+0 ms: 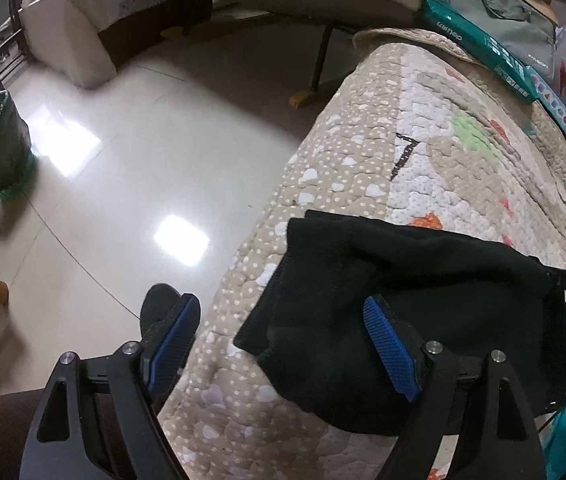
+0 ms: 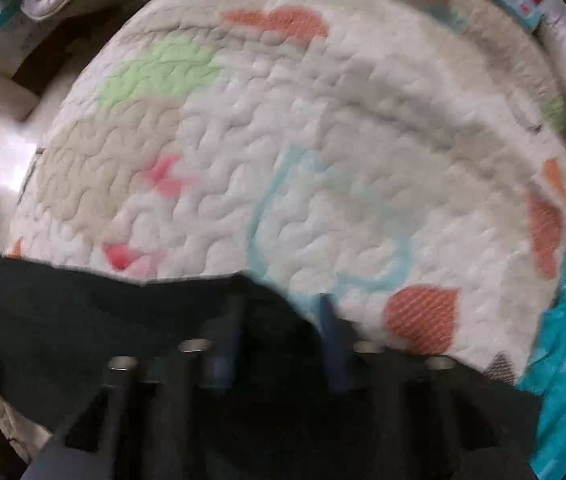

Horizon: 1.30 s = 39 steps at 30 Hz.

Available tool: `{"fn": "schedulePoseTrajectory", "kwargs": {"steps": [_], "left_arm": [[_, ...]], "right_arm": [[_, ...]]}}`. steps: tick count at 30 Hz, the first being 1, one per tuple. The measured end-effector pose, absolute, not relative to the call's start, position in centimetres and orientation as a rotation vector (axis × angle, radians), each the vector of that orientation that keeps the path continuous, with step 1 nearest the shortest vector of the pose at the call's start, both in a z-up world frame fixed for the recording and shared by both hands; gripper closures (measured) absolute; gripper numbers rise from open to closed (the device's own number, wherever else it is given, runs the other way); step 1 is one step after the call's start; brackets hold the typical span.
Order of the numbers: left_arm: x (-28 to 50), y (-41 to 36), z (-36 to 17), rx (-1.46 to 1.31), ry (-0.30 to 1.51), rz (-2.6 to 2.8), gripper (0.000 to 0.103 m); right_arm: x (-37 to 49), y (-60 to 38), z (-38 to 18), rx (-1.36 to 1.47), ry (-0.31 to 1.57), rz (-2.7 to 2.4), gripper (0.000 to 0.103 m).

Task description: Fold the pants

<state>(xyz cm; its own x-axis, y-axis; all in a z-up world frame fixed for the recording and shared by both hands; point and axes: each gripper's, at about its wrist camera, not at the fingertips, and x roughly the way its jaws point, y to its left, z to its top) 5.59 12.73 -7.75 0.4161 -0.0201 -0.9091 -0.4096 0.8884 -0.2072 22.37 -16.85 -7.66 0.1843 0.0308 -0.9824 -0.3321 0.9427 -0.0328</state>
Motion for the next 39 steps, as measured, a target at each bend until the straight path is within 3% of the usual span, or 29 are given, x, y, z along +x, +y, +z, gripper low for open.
{"fn": "schedulePoseTrajectory", "kwargs": {"steps": [5,7,13,14,17,19,20,21,25,29,31,32,33,35,39], "left_arm": [[5.8,12.3,-8.1,-0.433,1.145,0.243,0.02],[5.8,12.3,-8.2,-0.433,1.146,0.25,0.02],[5.6,13.0,-8.3,-0.451,1.143,0.266,0.02],[5.6,13.0,-8.3,-0.454,1.143,0.265,0.02],[5.6,13.0,-8.3,-0.461,1.145,0.259,0.02],[5.6,13.0,-8.3,-0.465,1.147,0.255,0.02],[5.6,12.9,-8.3,-0.465,1.146,0.255,0.02],[5.6,12.9,-8.3,-0.463,1.144,0.258,0.02],[5.6,13.2,-8.1,-0.464,1.129,0.273,0.02],[5.8,13.4,-7.8,-0.469,1.108,0.275,0.02],[6.0,13.3,-7.5,-0.453,1.086,0.275,0.02],[6.0,13.3,-7.5,-0.449,1.081,0.274,0.02],[6.1,13.3,-7.5,-0.449,1.075,0.272,0.02],[6.1,13.1,-7.5,-0.45,1.071,0.265,0.02],[5.6,12.6,-7.5,-0.457,1.058,0.233,0.02]], "right_arm": [[25.6,-16.1,-6.5,-0.244,1.298,0.18,0.095],[26.6,-16.1,-6.0,-0.265,1.23,0.109,0.103],[26.2,-18.2,-4.2,-0.09,1.215,0.162,0.098],[25.3,-18.3,-4.1,-0.087,1.236,0.178,0.09],[23.6,-18.2,-5.3,-0.163,1.271,0.177,0.036],[22.6,-17.5,-6.8,-0.214,1.303,0.192,0.041],[22.5,-16.9,-7.6,-0.236,1.324,0.207,0.075],[22.8,-16.2,-8.2,-0.263,1.331,0.196,0.086],[25.8,-15.3,-8.3,-0.329,1.249,0.044,0.096],[26.3,-16.6,-5.4,-0.181,1.171,0.026,0.094],[24.8,-17.7,-3.4,-0.11,1.145,0.069,0.086],[23.4,-18.5,-2.2,-0.085,1.126,0.088,0.068],[21.9,-19.5,-1.1,-0.067,1.099,0.094,0.038],[18.5,-21.6,0.2,-0.053,1.036,0.074,0.017],[13.5,-26.3,-2.4,0.003,1.088,-0.009,0.017]]}}
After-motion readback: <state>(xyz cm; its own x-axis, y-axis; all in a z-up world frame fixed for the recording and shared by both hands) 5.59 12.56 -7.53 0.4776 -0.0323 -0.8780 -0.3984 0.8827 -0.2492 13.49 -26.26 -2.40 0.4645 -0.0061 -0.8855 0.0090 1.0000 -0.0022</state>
